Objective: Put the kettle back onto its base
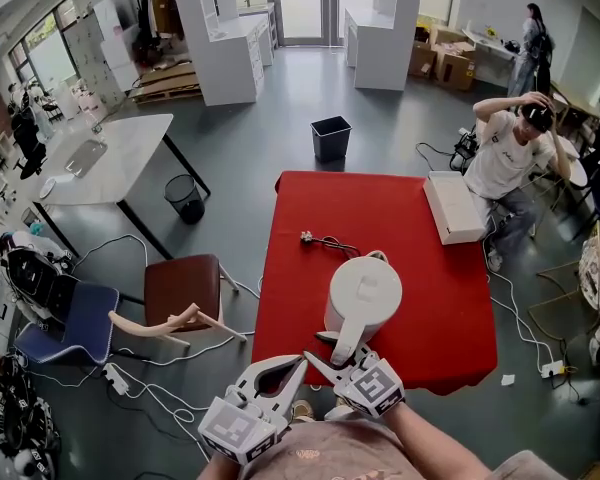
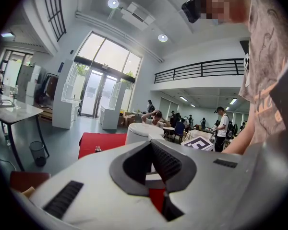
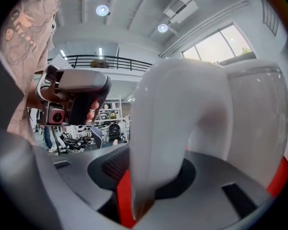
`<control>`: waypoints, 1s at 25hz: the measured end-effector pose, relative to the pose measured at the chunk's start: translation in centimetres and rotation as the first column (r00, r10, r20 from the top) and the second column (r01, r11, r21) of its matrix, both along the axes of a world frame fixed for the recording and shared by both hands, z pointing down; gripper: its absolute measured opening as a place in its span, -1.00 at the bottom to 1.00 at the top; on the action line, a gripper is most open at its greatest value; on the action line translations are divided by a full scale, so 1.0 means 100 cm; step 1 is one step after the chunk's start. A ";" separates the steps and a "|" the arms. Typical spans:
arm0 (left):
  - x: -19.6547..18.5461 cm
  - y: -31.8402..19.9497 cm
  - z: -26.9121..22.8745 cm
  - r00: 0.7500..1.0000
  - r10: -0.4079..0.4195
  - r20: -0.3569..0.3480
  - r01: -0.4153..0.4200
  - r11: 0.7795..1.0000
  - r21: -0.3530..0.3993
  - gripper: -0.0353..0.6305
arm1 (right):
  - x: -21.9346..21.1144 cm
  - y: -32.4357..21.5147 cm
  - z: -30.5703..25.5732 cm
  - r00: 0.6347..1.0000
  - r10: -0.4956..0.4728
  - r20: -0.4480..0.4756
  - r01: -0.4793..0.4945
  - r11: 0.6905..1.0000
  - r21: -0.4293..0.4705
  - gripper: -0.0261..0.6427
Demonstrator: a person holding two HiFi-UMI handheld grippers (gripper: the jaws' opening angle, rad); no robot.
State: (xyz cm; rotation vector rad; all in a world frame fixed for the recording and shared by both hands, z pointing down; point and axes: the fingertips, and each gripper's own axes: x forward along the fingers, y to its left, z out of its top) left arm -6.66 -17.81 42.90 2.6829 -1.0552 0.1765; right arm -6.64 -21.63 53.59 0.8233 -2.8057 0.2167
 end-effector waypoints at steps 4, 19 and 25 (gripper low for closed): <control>-0.001 0.001 0.002 1.000 0.002 0.001 -0.002 1.000 -0.002 -0.89 | -0.003 0.004 0.005 1.000 -0.005 -0.029 0.004 1.000 -0.027 -0.04; 0.006 0.016 0.003 0.998 0.051 -0.025 -0.051 0.999 -0.001 -0.89 | 0.040 0.014 0.004 0.985 0.162 -0.054 -0.165 0.984 -0.065 -0.05; 0.009 0.025 0.000 0.994 0.102 -0.038 -0.102 0.995 -0.006 -0.89 | 0.056 0.025 -0.007 0.972 0.229 -0.054 -0.232 0.971 -0.060 -0.05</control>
